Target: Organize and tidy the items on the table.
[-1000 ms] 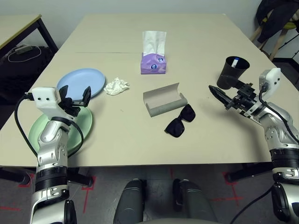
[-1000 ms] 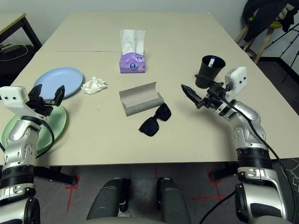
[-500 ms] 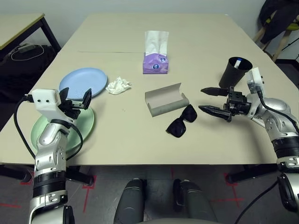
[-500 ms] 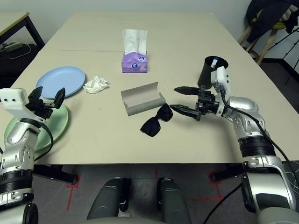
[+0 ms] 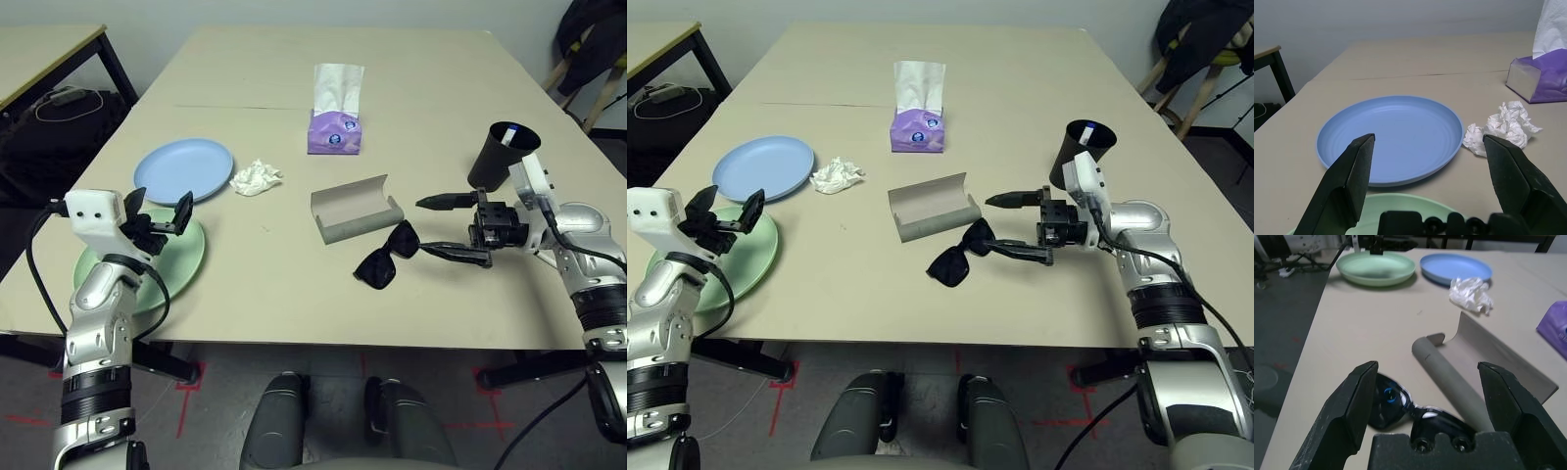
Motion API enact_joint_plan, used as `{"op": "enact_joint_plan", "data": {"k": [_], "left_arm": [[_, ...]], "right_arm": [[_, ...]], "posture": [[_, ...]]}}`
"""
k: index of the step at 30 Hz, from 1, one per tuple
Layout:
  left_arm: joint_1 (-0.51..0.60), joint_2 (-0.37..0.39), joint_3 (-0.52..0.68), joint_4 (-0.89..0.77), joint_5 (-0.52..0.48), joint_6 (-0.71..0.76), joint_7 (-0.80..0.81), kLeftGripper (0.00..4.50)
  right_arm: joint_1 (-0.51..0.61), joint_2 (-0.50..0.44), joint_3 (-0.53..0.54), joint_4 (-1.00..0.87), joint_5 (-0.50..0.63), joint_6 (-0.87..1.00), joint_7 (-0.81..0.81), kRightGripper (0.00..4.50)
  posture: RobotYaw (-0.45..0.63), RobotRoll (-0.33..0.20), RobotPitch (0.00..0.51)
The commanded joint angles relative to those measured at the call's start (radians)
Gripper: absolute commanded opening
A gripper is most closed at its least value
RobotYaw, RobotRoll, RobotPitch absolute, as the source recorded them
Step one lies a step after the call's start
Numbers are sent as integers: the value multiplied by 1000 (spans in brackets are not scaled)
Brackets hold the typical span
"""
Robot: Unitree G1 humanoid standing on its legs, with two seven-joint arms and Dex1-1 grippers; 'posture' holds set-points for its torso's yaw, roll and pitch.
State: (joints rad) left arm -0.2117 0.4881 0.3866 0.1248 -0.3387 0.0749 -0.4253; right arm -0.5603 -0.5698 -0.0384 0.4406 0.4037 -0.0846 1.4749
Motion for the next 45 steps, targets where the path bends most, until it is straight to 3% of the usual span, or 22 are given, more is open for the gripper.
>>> {"op": "enact_joint_plan", "data": {"k": [1, 5, 7, 15, 22, 30, 45], "left_arm": [[6, 17, 8, -7, -13, 17, -14, 4500], [3, 52, 13, -3, -35, 66, -48, 4500], [-22, 81, 25, -2, -76, 209, -24, 4500], [-87, 298, 10, 10, -60, 534, -39, 4500], [-56, 411, 56, 51, -72, 721, -72, 4500], [-28, 421, 115, 164, -76, 749, -76, 4500], [-100, 464, 49, 330, -9, 714, -113, 4500]], "right_arm": [[40, 8, -4, -51, 16, 6, -12, 4469], [48, -1, 8, -63, 7, 10, 4, 4469], [42, -7, 8, -54, 3, 9, 10, 4469], [29, 0, 10, -33, -2, 7, 9, 4469], [46, 10, 12, -46, 2, 5, 6, 4469], [48, 15, 11, -25, -4, -12, 5, 4469], [67, 23, 19, -44, -8, -14, -12, 4469]], "posture": [[129, 0, 108], [134, 0, 110], [142, 0, 110], [154, 0, 106], [158, 0, 104], [160, 0, 104], [153, 0, 105]]}}
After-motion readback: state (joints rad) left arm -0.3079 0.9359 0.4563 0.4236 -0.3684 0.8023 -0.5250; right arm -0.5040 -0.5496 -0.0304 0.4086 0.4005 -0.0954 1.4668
